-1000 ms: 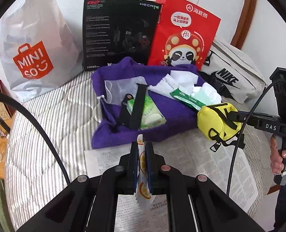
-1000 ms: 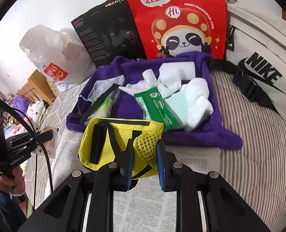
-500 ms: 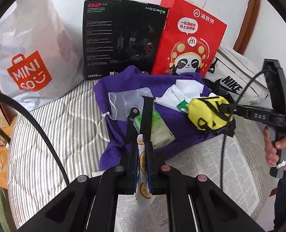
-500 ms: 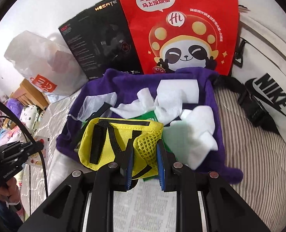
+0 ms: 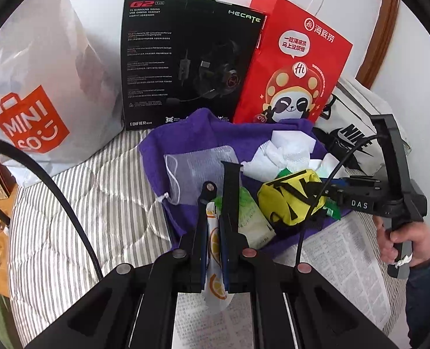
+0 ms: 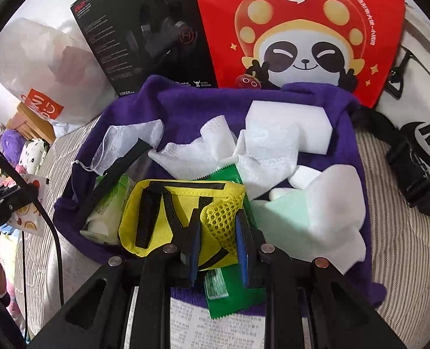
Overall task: Organize soft objects
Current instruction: 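Carry the yellow pouch and orange-print sachet onto the purple towel with both tools, then open both tools to release the pouch and sachet on the towel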
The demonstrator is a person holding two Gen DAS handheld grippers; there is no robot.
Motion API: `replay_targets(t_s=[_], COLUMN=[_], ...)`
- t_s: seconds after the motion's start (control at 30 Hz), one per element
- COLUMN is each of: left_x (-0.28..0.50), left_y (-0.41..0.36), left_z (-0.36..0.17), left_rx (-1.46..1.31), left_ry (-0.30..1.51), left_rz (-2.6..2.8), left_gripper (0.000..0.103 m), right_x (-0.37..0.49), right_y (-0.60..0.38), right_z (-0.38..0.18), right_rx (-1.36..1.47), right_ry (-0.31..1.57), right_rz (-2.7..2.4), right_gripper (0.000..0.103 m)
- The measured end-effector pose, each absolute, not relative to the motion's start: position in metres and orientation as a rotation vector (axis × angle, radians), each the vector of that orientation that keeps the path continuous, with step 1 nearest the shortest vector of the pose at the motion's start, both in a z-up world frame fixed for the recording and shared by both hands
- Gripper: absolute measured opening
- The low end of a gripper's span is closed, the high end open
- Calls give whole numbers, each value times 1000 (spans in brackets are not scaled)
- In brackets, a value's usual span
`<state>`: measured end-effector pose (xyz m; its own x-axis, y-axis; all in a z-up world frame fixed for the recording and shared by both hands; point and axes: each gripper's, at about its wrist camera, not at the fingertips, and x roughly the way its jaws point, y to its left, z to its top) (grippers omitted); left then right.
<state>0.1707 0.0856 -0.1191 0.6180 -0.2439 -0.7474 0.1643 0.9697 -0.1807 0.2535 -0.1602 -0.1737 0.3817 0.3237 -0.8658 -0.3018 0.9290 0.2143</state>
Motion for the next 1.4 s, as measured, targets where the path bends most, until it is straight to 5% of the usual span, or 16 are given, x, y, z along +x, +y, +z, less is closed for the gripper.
replay_targets(t_s=[0.6,0.9,0.97,1.4], left_x=[204,226,234,279], left_y=[75,70,69,65], left_z=[-125,-129,-134,-155], left_rx=[-91,-84,-82,-129], left_ry=[908,918,926,973], left_rz=[-244,-239,-237,-241], left_gripper=[8,8,8,8], right_x=[262,257,257,253], right_y=[-165,-173,-175,-196], right_z=[-184,-174,-170,-161], right_rx=[55,81,78,126], right_ry=[1118,1110,1109,1130], right_rz=[452,455,435,389], right_gripper=[30,48,59,59])
